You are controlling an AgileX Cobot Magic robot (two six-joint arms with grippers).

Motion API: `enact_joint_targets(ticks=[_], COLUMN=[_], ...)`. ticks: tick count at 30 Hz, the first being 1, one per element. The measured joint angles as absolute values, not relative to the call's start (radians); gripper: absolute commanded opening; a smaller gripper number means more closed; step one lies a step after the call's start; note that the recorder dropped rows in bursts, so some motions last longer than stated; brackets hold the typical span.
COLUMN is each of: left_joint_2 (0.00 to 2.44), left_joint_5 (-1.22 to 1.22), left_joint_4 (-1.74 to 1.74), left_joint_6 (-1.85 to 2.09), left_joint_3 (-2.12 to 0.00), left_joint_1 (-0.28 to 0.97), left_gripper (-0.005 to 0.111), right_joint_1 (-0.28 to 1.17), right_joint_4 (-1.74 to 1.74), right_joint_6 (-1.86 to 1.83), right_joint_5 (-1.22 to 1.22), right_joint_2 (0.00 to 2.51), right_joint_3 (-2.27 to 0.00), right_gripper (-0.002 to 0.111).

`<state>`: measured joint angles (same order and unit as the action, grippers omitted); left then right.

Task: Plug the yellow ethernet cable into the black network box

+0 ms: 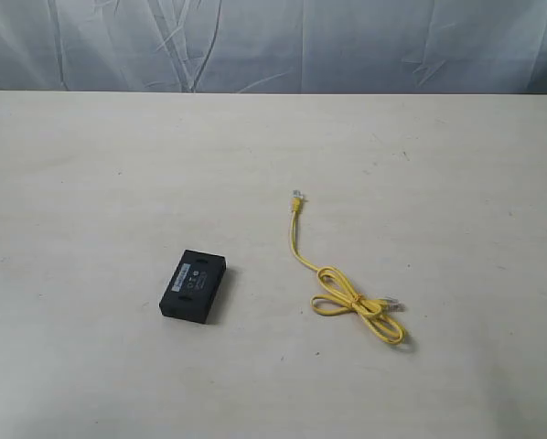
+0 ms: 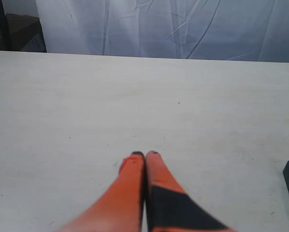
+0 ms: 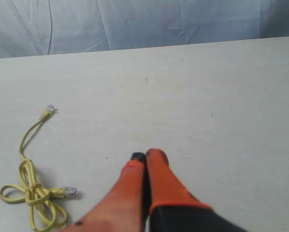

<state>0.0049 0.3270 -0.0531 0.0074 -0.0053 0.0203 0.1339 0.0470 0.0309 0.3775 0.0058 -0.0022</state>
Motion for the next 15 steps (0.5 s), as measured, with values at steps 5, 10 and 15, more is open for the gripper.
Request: enact_joint_targets(ticks=[5, 10, 15], left_joint_2=[0.005, 0.005, 0.005], left_joint_5=[0.327, 0.327, 0.327], left_joint_4=[-0.053, -0.049, -0.049], left_joint_6=[0.007, 0.007, 0.007], left_joint_3=[-0.005, -0.005, -0.005], left_joint_1=[0.02, 0.02, 0.02], left_gripper=[0.0, 0.0, 0.0], right_joint_1=[0.134, 0.134, 0.134], right_joint_4=[0.033, 0.033, 0.032], right_joint_6=[0.031, 0.031, 0.031], right_joint_5=[0.374, 0.371, 0.371], right_joint_2=[0.006, 0.006, 0.006], right_joint_3=[-0.002, -0.002, -0.002], right_gripper=[0.0, 0.0, 0.0])
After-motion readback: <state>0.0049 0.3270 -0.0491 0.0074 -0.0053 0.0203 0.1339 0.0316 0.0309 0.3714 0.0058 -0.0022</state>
